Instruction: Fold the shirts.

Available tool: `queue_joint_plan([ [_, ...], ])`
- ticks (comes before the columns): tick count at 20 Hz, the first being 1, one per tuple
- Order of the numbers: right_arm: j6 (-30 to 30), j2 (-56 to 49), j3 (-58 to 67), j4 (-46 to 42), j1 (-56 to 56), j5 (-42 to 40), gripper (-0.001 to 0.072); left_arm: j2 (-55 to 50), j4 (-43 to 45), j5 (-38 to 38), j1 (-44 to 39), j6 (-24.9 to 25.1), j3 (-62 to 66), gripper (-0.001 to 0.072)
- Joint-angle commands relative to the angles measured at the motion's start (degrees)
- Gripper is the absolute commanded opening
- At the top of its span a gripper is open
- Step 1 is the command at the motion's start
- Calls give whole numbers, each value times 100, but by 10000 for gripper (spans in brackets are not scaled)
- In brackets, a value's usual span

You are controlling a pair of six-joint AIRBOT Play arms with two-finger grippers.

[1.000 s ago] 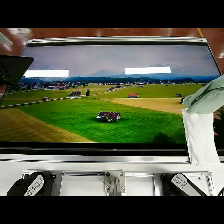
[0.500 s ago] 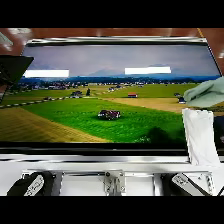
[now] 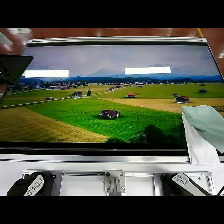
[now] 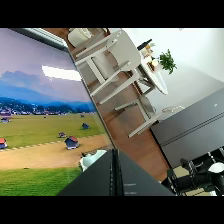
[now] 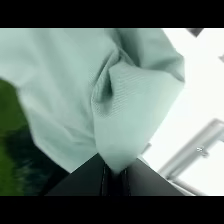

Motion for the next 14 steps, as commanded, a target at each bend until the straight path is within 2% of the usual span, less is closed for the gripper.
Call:
queue_joint_plan([
  [1,127,-2,-505,-748,-15,181,65,4,2,7,0,7,-2,35],
  [9,332,-2,-1971,-682,-17,-634,65,4,2,11,0,-9,-2,35],
  [10,328,-2,-2074,-761,-15,-693,70,4,0,11,0,-11,-2,35],
  [11,302,-2,-2122,-911,-15,-730,108,4,0,9,0,-13,-2,35],
  [13,297,-2,-2124,-1224,-15,-730,546,2,2,9,0,-7,-2,35],
  [14,144,-2,-2111,-1217,-15,-651,584,-2,7,9,0,-2,-2,35],
])
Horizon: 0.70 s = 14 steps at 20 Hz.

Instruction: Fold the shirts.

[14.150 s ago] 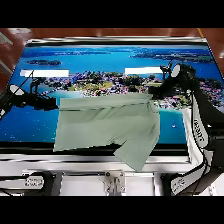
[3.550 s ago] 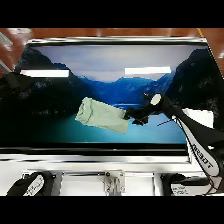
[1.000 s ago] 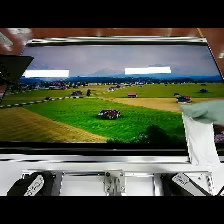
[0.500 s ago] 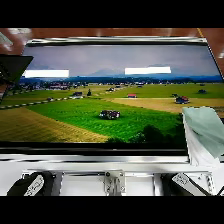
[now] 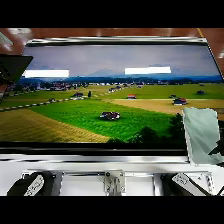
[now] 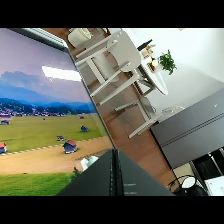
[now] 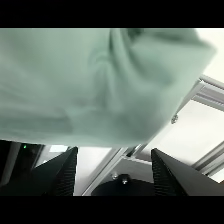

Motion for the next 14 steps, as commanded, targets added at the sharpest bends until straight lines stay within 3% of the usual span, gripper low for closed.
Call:
queue_joint_plan([
  [1,-334,-4,-55,-243,7,116,584,-15,7,2,0,4,-2,35],
  [4,-540,4,704,-20,7,507,559,-118,155,17,-2,278,-2,34],
  [5,-538,33,1139,348,7,409,492,-164,457,92,-39,317,-2,34],
  [7,-684,214,2129,1749,81,-269,496,-221,1781,433,-358,190,9,31],
  [8,-973,345,2511,2603,256,-595,496,-238,2887,697,-664,-190,9,31],
  [9,-1239,457,2697,3318,605,-911,497,-299,4369,975,-1091,-909,9,31],
  [11,-1384,525,2734,3654,1663,-1027,507,-595,6647,1073,-1902,-2498,9,32],
  [13,-1241,411,2728,2557,3152,-828,701,-1021,7263,632,-2538,-2688,35,35],
  [14,-1152,321,2730,2046,3788,-691,701,-1263,7357,308,-2780,-2684,79,88],
])
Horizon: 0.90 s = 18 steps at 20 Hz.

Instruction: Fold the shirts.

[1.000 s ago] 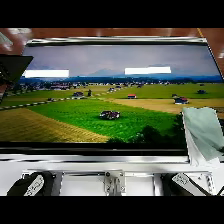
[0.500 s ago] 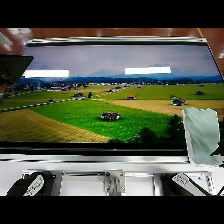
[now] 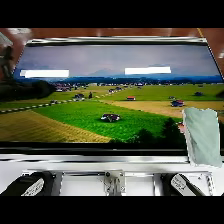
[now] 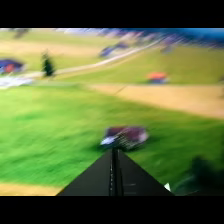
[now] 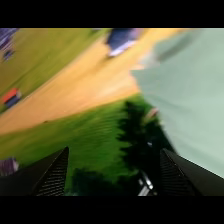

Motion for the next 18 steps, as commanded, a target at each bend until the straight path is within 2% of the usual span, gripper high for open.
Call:
queue_joint_plan([
  [1,52,-162,179,-990,2094,195,701,-748,1893,-699,-1023,-831,140,351],
  [2,221,-258,177,-1375,2476,341,701,-1003,1910,-940,-1182,-833,282,620],
  [3,439,-328,146,-1685,2743,444,701,-1207,1952,-1093,-1263,-831,457,632],
  [5,723,-389,22,-1805,2907,428,701,-1373,2103,-1137,-1309,-833,778,625],
  [6,846,-393,-55,-1714,2905,382,700,-1379,2138,-1137,-1292,-831,903,543],
  [7,887,-393,-81,-1665,2905,382,700,-1375,2212,-1152,-1272,-828,990,505],
  [18,881,-391,-81,-1659,2905,382,699,-1405,2306,-1187,-1259,-828,1045,506],
])
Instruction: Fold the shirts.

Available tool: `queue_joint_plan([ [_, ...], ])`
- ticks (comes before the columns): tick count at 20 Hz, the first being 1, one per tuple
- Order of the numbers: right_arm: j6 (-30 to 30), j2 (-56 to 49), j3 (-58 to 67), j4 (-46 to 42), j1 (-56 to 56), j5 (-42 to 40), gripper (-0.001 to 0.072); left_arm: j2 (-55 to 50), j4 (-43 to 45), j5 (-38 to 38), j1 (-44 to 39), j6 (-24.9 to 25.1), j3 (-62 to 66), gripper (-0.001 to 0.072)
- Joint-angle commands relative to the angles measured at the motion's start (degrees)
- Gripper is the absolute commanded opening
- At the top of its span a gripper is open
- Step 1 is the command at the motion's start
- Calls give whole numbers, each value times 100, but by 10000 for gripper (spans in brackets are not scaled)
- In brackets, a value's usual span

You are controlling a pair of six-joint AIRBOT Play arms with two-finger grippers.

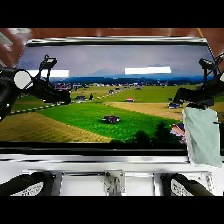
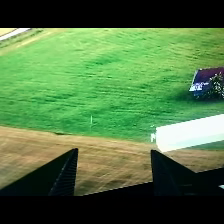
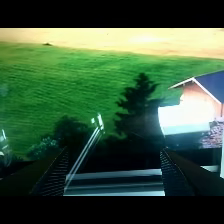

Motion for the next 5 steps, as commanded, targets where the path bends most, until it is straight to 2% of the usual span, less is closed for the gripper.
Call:
queue_joint_plan([
  [1,17,-2,-2,-15,15,7,700,-15,37,-26,-2,-7,11,506],
  [5,17,-2,-2,-15,15,7,699,-15,42,-46,0,24,11,506],
])
